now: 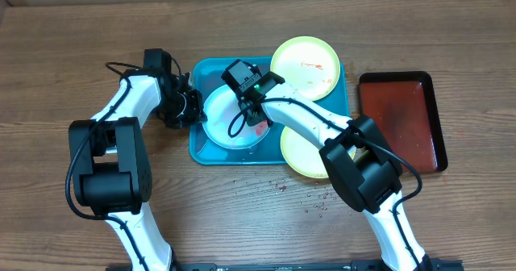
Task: Clean dirty plates on tray and stack at the side
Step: 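Scrub the white plate with the sponge while the left gripper holds it, then lift the white plate with the left gripper, raise the sponge right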
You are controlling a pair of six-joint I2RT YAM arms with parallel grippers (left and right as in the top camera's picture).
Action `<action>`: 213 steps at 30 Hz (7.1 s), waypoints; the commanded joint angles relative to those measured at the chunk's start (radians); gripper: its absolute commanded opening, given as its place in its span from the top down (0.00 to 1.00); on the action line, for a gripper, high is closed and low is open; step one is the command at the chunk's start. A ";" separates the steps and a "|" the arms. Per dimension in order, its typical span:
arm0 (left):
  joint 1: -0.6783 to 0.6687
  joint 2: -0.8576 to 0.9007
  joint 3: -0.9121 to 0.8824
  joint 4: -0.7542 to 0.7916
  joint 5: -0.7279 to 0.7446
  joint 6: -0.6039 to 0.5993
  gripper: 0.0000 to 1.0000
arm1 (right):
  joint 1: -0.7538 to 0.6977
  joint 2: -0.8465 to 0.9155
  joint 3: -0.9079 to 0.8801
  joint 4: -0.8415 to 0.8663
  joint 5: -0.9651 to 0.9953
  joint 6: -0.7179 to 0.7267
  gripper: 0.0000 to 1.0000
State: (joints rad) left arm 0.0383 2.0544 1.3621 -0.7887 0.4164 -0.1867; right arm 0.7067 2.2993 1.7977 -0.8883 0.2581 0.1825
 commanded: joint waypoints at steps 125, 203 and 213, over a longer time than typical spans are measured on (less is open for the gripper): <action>0.008 0.006 -0.003 0.027 -0.032 -0.011 0.95 | -0.014 0.011 -0.037 0.225 0.051 -0.144 0.96; -0.264 -0.035 0.761 -0.522 -0.872 0.179 0.96 | -0.428 -0.405 0.219 -0.370 -0.365 -0.048 0.96; -0.442 -0.035 0.761 -0.629 -1.209 -0.180 0.96 | -0.435 -0.405 0.219 -0.371 -0.320 -0.048 0.96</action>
State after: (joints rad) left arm -0.3683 2.0438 2.1036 -1.4029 -0.6613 -0.2195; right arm 0.2771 1.9381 2.0022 -1.2648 -0.0917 0.1307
